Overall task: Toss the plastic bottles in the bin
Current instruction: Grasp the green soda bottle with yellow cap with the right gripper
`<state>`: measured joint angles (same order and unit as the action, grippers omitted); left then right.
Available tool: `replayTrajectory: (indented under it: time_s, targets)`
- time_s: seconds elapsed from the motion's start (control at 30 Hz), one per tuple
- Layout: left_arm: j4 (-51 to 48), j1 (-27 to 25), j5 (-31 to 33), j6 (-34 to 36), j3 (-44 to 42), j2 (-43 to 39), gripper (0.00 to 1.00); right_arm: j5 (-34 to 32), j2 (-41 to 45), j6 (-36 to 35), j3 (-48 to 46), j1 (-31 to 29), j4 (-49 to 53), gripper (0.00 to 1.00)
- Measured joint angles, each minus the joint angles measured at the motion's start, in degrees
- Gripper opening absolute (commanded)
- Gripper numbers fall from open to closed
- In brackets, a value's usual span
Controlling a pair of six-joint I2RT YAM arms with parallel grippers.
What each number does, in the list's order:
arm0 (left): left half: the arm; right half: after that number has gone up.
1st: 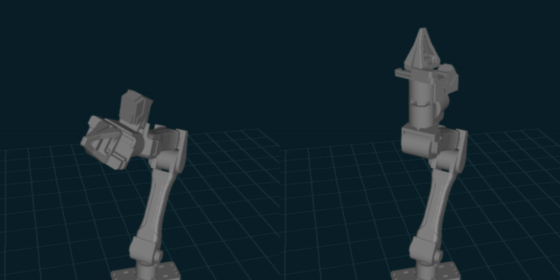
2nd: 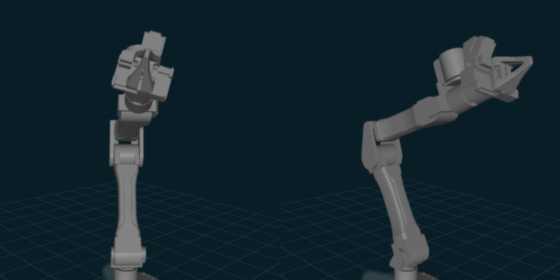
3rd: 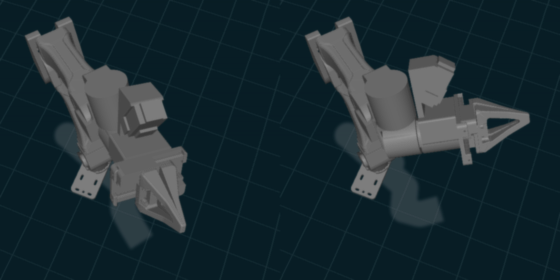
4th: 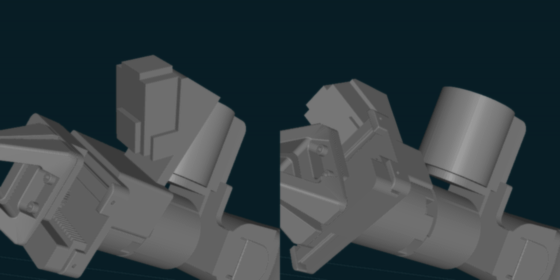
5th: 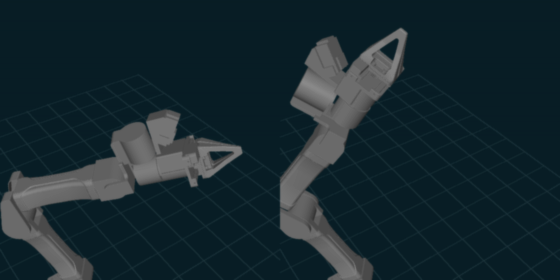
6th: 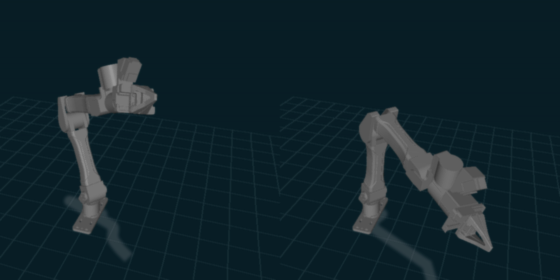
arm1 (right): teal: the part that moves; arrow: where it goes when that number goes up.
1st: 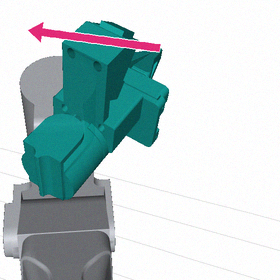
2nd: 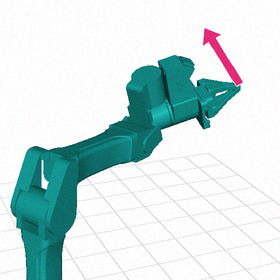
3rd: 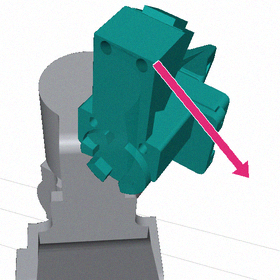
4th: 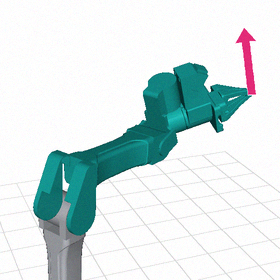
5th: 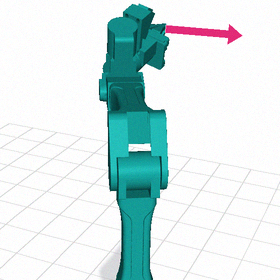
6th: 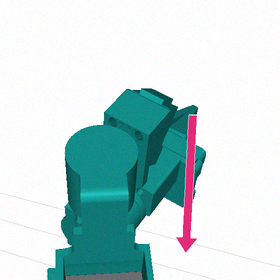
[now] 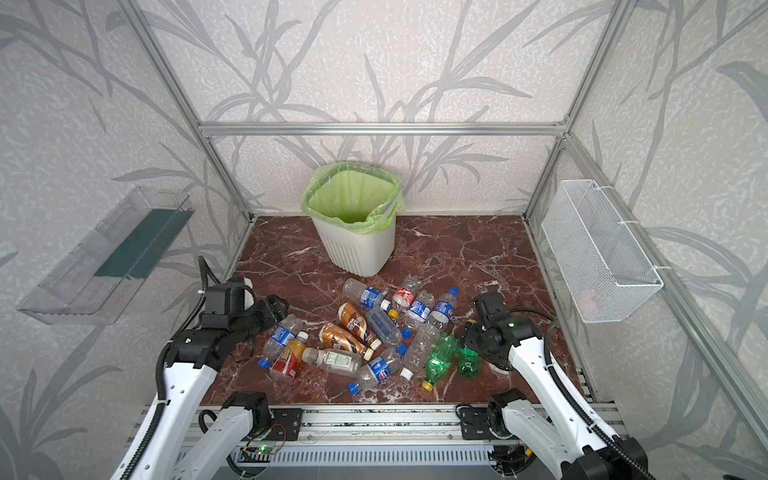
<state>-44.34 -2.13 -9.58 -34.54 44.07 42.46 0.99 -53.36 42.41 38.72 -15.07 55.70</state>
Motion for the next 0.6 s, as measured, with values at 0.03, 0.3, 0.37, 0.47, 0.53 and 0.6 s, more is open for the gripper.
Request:
replayTrajectory:
  time_s: [0.03,0.3,0.37,0.47,0.53,0.6]
  targets:
    - [0.1,-0.1,0.0,0.0,0.0,0.0,0.79,0.0,-0.5,0.0,-0.1,0.0,-0.3,0.86]
    - [0.7,-0.7,-0.6,-0.4,-0.7,0.3,0.79,0.7,-6.1,-0.3,-2.0,0.0,-3.4,0.83]
    - [0.7,-0.9,-0.6,-0.6,-0.7,0.4,0.79,0.7,-6.7,-0.4,-2.4,0.0,-4.4,0.81]
    - [0.7,-1.2,-0.6,-1.0,-0.7,0.5,0.79,0.8,-7.6,-0.4,-3.6,0.0,-6.3,0.79]
    - [0.7,-1.4,-0.6,-1.2,-0.7,0.5,0.79,0.9,-8.6,-0.4,-4.4,0.0,-7.3,0.76]
    - [0.8,-1.6,-0.6,-1.2,-0.7,0.5,0.79,1.0,-9.7,-0.5,-5.0,0.0,-8.3,0.73]
